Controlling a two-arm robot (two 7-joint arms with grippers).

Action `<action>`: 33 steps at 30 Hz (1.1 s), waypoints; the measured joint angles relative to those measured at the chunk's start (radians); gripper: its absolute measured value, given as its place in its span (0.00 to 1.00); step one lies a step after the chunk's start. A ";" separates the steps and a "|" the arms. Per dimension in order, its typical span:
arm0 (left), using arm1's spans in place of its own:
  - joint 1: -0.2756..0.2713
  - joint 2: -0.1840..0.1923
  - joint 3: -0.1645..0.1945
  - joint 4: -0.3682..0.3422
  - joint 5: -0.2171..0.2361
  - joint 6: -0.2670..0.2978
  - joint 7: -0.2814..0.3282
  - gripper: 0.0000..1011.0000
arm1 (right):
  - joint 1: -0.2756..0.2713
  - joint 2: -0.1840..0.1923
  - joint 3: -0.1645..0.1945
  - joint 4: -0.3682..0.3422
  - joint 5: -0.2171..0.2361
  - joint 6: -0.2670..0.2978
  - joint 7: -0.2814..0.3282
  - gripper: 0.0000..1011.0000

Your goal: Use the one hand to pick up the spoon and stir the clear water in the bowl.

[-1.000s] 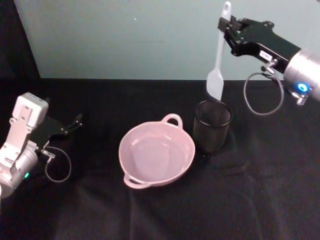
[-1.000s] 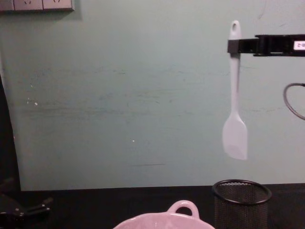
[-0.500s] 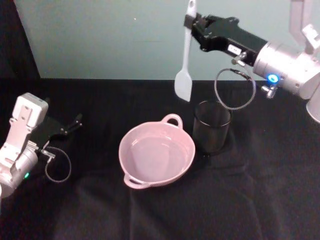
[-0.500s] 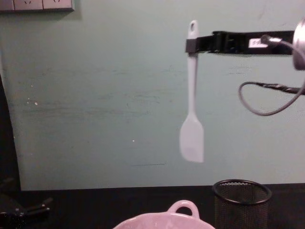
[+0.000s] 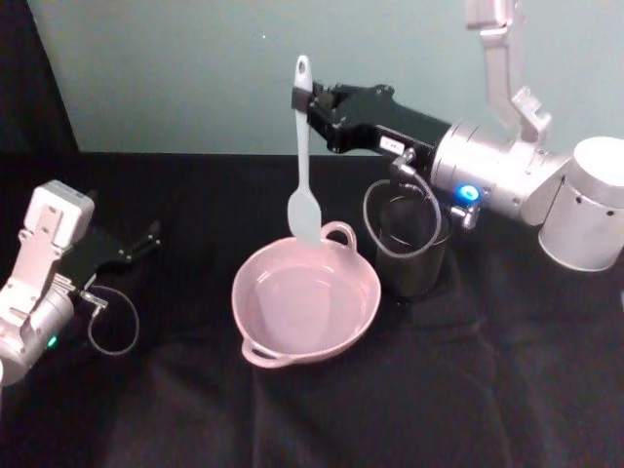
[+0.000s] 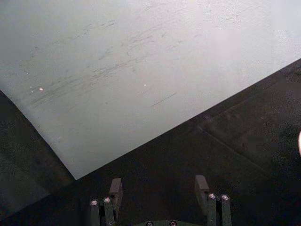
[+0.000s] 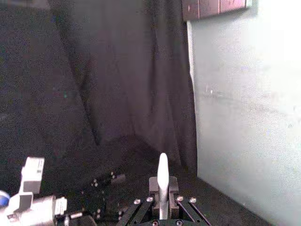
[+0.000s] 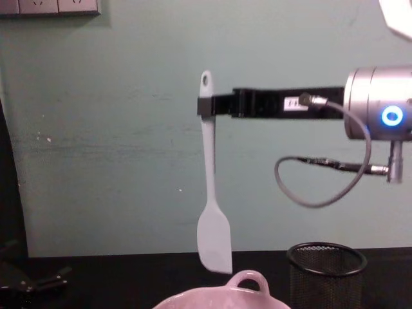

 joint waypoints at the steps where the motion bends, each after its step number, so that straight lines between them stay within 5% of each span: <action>1: 0.000 0.000 0.000 0.000 0.000 0.000 0.000 1.00 | 0.000 -0.001 -0.004 0.005 -0.001 0.001 0.000 0.11; 24: 0.000 0.000 0.000 0.000 0.000 0.000 0.000 1.00 | 0.000 -0.003 -0.011 0.012 -0.005 0.002 0.000 0.11; 33: 0.000 0.000 0.000 0.000 0.000 0.000 0.000 1.00 | 0.009 -0.008 -0.035 0.040 -0.011 -0.053 0.054 0.11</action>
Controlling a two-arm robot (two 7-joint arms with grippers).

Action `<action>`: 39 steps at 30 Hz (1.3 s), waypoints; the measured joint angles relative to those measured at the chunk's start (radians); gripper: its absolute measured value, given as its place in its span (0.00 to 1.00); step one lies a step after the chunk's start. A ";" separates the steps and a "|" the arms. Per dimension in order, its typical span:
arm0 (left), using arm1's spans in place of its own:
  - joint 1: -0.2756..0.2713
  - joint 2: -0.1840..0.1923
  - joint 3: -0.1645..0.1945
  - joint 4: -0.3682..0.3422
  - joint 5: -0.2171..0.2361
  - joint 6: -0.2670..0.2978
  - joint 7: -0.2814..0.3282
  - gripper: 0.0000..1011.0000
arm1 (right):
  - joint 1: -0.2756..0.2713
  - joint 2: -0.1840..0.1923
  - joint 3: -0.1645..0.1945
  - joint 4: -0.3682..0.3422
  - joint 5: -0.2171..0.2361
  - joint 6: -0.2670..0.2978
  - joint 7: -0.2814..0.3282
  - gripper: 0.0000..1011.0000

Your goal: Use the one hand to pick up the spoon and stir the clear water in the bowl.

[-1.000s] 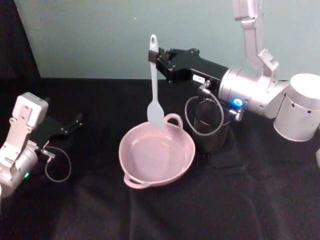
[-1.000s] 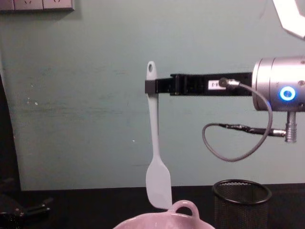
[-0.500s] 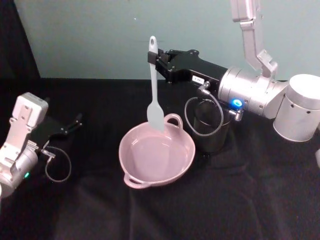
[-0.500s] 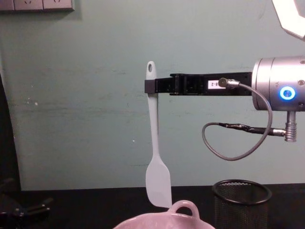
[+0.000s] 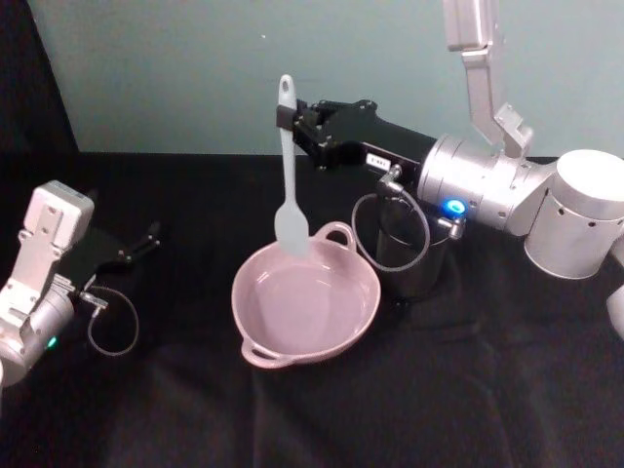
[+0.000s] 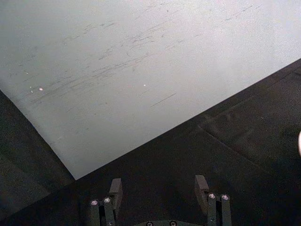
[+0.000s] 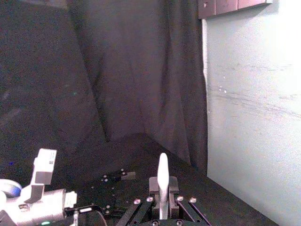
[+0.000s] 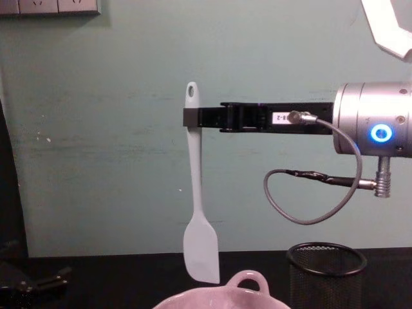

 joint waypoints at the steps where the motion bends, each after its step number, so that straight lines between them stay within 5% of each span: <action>1: 0.000 0.000 0.000 0.000 0.000 0.000 0.000 1.00 | 0.001 -0.001 -0.002 0.001 -0.001 -0.003 0.002 0.11; 21: 0.000 0.000 0.000 0.000 0.000 0.000 0.000 1.00 | -0.092 -0.011 -0.036 0.033 -0.119 -0.162 0.015 0.11; 39: 0.000 0.000 0.000 0.000 0.000 0.000 0.000 1.00 | -0.145 -0.056 -0.014 0.092 -0.144 -0.215 0.055 0.11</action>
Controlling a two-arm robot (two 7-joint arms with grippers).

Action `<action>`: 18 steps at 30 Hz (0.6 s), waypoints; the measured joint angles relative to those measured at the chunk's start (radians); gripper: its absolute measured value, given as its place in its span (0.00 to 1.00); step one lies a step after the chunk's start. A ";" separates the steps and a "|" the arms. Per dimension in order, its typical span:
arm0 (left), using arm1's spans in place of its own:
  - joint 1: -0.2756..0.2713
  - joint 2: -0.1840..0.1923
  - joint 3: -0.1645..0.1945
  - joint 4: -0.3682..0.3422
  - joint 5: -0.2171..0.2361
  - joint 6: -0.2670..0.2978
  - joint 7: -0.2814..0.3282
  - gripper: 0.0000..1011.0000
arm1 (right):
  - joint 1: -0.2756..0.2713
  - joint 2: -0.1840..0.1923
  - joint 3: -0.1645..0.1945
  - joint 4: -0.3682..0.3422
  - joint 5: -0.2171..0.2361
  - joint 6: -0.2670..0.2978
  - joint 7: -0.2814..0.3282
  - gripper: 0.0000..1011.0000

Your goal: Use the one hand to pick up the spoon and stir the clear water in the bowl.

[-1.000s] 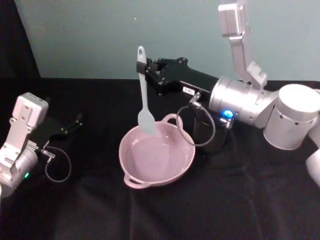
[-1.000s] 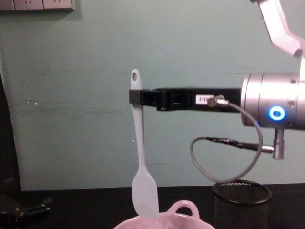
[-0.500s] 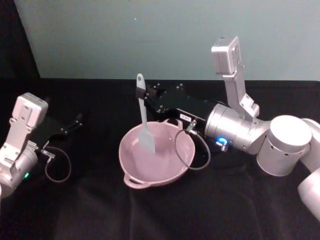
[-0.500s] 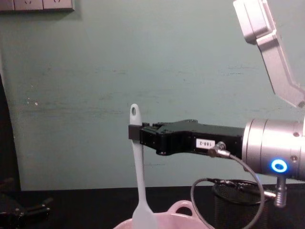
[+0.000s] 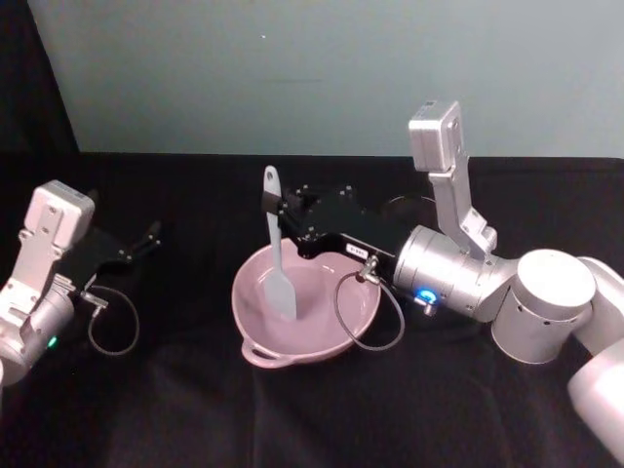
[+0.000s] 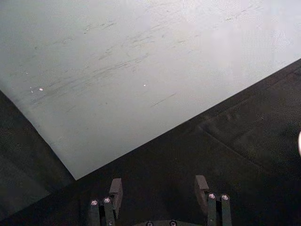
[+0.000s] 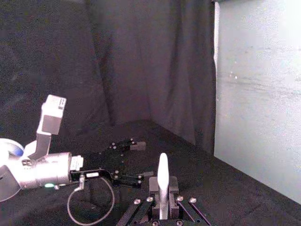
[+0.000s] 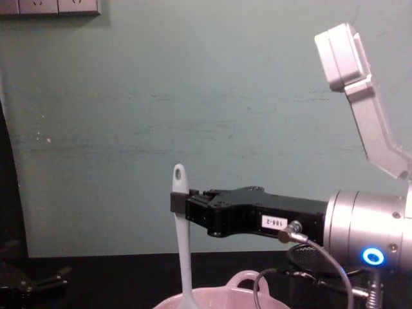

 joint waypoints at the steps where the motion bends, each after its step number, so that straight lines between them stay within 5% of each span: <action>1: 0.000 0.000 0.000 0.000 0.000 0.000 0.000 1.00 | 0.002 -0.005 0.001 0.013 -0.003 -0.004 0.004 0.11; 18: 0.000 0.000 0.000 0.000 0.000 0.000 0.000 1.00 | 0.008 -0.027 0.029 0.065 -0.060 -0.036 -0.003 0.11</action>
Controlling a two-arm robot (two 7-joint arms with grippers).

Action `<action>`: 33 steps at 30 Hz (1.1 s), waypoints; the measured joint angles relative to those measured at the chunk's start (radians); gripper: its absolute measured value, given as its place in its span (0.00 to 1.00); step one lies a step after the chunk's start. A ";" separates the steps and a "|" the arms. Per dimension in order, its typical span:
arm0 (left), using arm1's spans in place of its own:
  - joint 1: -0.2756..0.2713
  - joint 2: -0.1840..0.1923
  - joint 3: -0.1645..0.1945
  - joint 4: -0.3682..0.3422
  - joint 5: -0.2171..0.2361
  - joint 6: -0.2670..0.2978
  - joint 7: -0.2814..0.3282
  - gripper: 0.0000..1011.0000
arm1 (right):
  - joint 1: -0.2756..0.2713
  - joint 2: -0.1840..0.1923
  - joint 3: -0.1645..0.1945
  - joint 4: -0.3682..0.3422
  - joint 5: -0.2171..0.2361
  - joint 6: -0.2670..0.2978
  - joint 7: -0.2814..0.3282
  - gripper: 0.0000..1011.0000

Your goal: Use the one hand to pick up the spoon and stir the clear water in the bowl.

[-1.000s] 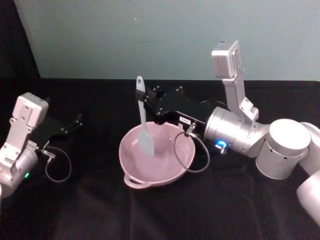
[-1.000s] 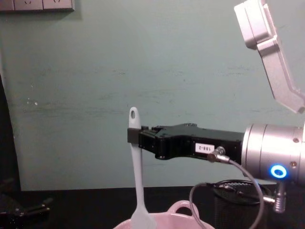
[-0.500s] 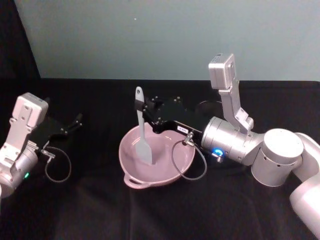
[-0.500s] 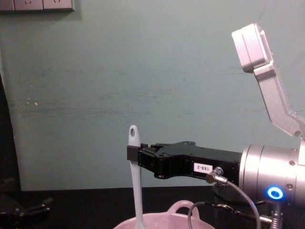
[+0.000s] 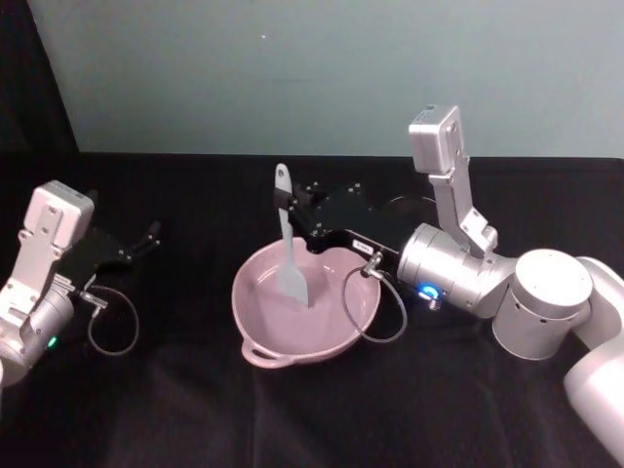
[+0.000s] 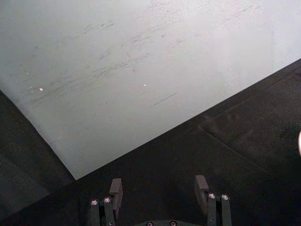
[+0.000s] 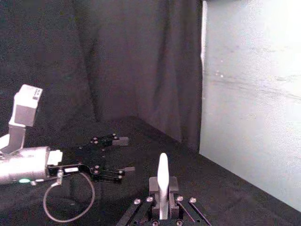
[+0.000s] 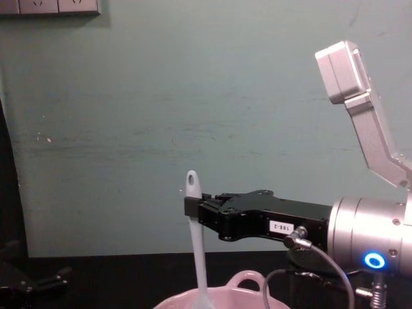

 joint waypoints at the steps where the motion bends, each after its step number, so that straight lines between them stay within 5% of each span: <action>1: 0.000 0.000 0.000 0.000 0.000 0.000 0.000 1.00 | -0.002 0.001 0.002 -0.002 -0.003 0.000 -0.002 0.11; 20: 0.000 0.000 0.000 0.000 0.000 0.000 0.000 1.00 | -0.070 0.056 0.047 -0.124 -0.035 0.051 -0.027 0.11; 33: 0.000 0.000 0.000 0.000 0.000 0.000 0.000 1.00 | -0.076 0.024 0.026 -0.136 -0.004 0.038 0.005 0.11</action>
